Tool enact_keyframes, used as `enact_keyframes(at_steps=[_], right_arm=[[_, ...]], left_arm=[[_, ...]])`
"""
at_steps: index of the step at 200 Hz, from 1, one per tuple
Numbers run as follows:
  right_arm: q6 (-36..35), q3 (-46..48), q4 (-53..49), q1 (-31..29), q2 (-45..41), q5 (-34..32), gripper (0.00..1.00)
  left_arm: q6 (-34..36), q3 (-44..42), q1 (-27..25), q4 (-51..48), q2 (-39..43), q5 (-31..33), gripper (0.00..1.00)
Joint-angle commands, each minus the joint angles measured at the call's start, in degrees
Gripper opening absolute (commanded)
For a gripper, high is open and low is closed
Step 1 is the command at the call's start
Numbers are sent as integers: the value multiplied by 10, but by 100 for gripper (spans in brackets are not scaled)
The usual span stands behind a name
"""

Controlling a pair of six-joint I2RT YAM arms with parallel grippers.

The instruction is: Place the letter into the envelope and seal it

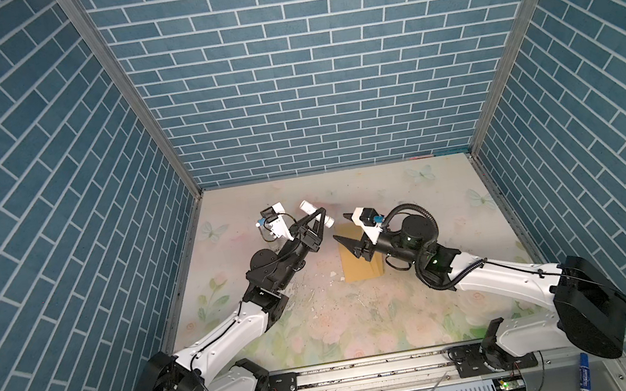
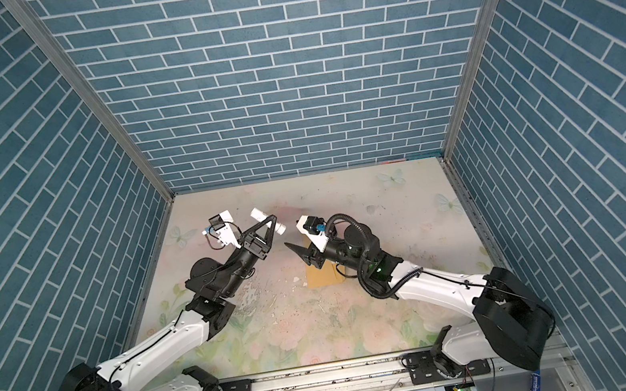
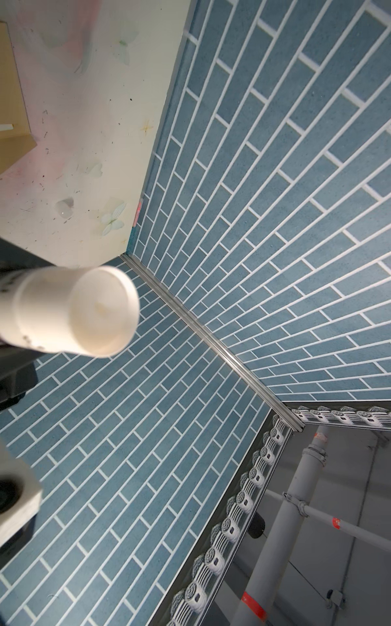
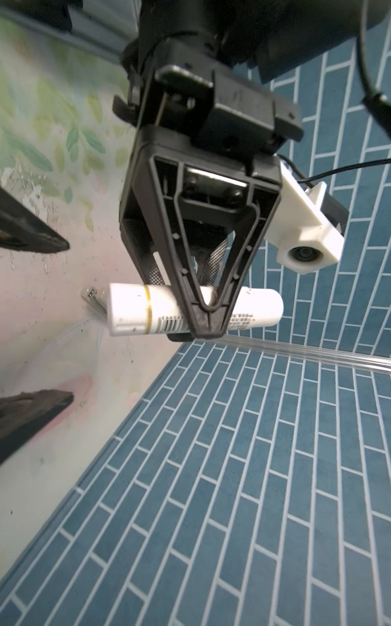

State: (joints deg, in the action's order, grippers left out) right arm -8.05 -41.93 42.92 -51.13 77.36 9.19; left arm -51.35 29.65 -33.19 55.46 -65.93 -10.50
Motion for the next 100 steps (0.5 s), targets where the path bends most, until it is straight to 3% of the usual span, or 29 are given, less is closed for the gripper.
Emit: enact_keyframes(at_steps=[1, 39, 76, 100], right_arm=[[-106, 9, 99, -25, 15, -102, 61], [-156, -4, 162, -62, 58, -153, 54], [-165, -24, 171, -73, 81, -167, 44], [-169, -28, 184, -76, 89, -176, 42]], left_arm=[[-5, 5, 0, 4, 6, 2, 0], [-10, 5, 0, 9, 2, 1, 0], [-13, 5, 0, 11, 1, -1, 0], [-13, 5, 0, 11, 0, -1, 0]])
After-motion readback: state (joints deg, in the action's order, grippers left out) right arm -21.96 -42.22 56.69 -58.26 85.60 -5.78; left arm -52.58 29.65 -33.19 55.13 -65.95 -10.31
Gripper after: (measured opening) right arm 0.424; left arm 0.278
